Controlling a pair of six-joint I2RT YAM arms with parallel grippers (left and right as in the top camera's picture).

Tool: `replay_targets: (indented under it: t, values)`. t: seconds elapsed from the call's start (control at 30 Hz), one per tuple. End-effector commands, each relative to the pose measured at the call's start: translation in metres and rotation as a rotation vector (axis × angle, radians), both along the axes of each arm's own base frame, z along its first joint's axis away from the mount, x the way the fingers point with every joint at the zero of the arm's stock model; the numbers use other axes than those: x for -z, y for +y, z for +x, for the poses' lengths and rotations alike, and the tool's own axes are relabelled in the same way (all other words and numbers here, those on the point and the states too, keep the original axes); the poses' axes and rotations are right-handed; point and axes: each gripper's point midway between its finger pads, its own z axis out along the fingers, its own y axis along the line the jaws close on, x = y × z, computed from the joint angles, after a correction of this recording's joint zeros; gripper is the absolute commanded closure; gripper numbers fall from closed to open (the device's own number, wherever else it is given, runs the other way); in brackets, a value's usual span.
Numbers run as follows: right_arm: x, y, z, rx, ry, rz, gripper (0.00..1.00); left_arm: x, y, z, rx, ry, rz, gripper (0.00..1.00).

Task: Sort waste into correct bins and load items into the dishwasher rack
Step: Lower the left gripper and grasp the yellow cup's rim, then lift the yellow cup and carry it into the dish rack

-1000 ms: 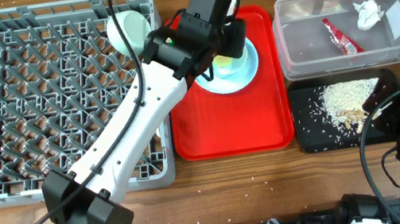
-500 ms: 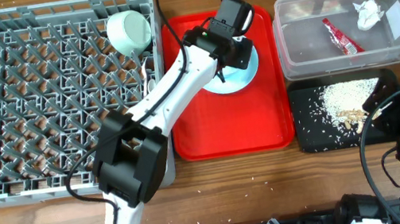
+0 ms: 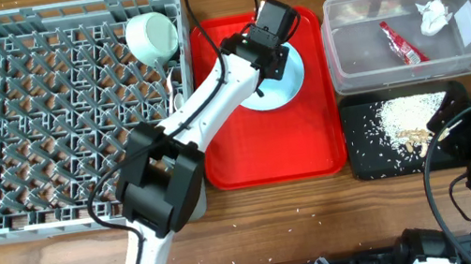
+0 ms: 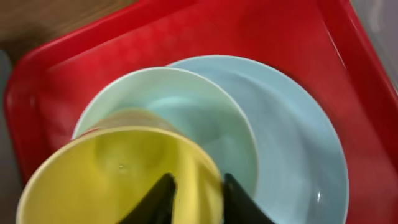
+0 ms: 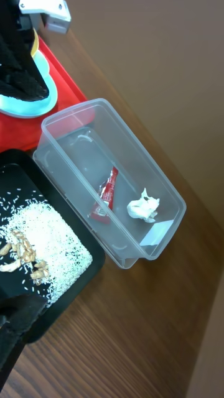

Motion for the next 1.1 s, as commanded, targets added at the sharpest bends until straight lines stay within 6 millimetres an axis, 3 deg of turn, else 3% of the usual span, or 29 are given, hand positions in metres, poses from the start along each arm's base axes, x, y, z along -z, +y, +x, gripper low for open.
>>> replay_targets:
  t: [0.0, 0.1, 0.2, 0.3, 0.43, 0.53, 0.7, 0.83, 0.87, 0.9, 1.07]
  values:
    - [-0.005, 0.000, -0.001, 0.002, -0.018, 0.004, 0.00, -0.053, 0.004, 0.008, -0.023, -0.110, -0.030, 0.69]
    - [-0.005, 0.000, -0.001, 0.001, -0.018, 0.003, 0.00, -0.085, 0.008, 0.008, -0.033, -0.162, -0.060, 0.65]
    - [-0.005, 0.000, -0.001, 0.002, -0.018, 0.004, 0.00, -0.091, 0.017, 0.012, -0.053, -0.172, -0.062, 0.64]
    - [-0.005, 0.000, -0.001, 0.002, -0.018, 0.004, 0.00, -0.082, 0.015, 0.006, -0.015, -0.081, -0.132, 0.64]
    - [-0.005, 0.000, -0.001, 0.002, -0.018, 0.004, 0.00, -0.076, 0.047, 0.021, -0.143, -0.052, -0.159, 0.62]
    - [-0.005, 0.000, -0.001, 0.002, -0.018, 0.004, 0.00, -0.070, 0.059, 0.025, -0.187, -0.028, -0.166, 0.63]
    - [-0.005, 0.000, -0.001, 0.002, -0.018, 0.004, 0.00, -0.063, 0.059, 0.024, -0.184, -0.009, -0.163, 0.64]
    - [-0.005, 0.000, -0.001, 0.002, -0.018, 0.004, 0.00, -0.029, 0.059, 0.025, -0.189, 0.044, -0.124, 0.65]
    - [-0.005, 0.000, -0.001, 0.002, -0.018, 0.004, 0.00, -0.024, 0.061, 0.027, -0.196, 0.046, -0.113, 0.69]
    - [-0.005, 0.000, -0.001, 0.001, -0.018, 0.003, 0.00, -0.024, 0.066, 0.030, -0.212, 0.031, -0.097, 0.76]
    - [-0.005, 0.000, -0.001, 0.002, -0.018, 0.004, 0.00, -0.026, 0.103, 0.047, -0.302, -0.012, -0.042, 0.78]
